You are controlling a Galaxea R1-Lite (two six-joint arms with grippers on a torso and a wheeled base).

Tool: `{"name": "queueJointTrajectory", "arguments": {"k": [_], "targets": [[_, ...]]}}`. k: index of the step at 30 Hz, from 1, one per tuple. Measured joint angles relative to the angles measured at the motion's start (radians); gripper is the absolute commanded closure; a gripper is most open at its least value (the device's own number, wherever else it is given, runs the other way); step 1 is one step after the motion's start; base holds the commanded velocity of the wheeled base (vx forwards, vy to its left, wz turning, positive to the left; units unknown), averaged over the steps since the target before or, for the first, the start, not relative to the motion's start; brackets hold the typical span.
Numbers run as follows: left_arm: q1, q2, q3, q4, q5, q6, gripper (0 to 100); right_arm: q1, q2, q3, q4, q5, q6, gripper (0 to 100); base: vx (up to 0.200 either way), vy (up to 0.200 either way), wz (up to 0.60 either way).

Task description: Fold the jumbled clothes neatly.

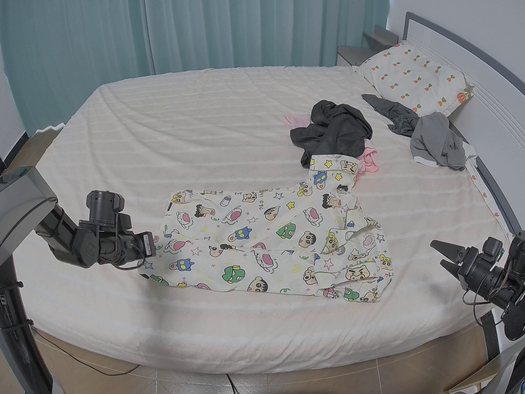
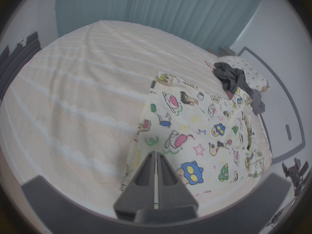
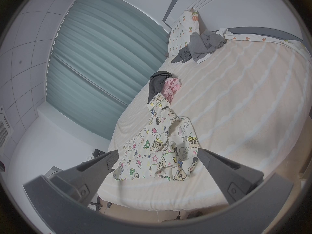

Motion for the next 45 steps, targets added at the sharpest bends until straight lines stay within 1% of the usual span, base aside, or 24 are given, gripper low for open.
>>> {"name": "queueJointTrajectory", "arguments": {"k": [8, 14, 18, 20, 23, 25, 28, 32, 37, 45], "targets": [[0.026, -0.024, 0.007, 0.000, -0.005, -0.052, 100, 0.003, 0.004, 0.000, 0.000, 0.001, -0.005, 0, 0.000, 0.000, 0.00], [0.043, -0.068, 0.012, 0.003, -0.009, -0.161, 100, 0.018, 0.004, 0.000, -0.005, -0.007, -0.010, 0, 0.000, 0.000, 0.00], [0.049, -0.087, 0.012, 0.000, -0.013, -0.236, 100, 0.023, 0.003, 0.000, -0.009, -0.024, -0.025, 0, 0.000, 0.000, 0.00], [0.057, -0.096, 0.013, -0.003, -0.039, -0.262, 100, 0.029, 0.002, 0.000, -0.010, -0.045, -0.038, 0, 0.000, 0.000, 0.00], [0.073, -0.107, 0.013, -0.005, -0.076, -0.270, 100, 0.047, 0.001, 0.000, -0.010, -0.075, -0.044, 0, 0.000, 0.067, 0.00], [0.087, -0.118, 0.016, -0.004, -0.114, -0.274, 100, 0.068, -0.003, 0.000, -0.008, -0.111, -0.045, 0, 0.000, 0.200, 0.00], [0.105, -0.131, 0.018, -0.004, -0.133, -0.274, 100, 0.099, -0.012, 0.000, -0.002, -0.137, -0.046, 0, 0.000, 0.200, 0.00], [0.129, -0.140, 0.023, -0.004, -0.136, -0.273, 100, 0.128, -0.029, 0.000, -0.001, -0.142, -0.047, 0, 0.000, 0.200, 0.00], [0.139, -0.144, 0.028, -0.005, -0.137, -0.274, 100, 0.154, -0.041, 0.000, 0.000, -0.143, -0.047, 0, 0.000, 0.200, 0.00], [0.135, -0.144, 0.034, -0.003, -0.137, -0.275, 100, 0.187, -0.048, 0.000, 0.003, -0.144, -0.046, 0, 0.000, 0.000, 0.00]]}}
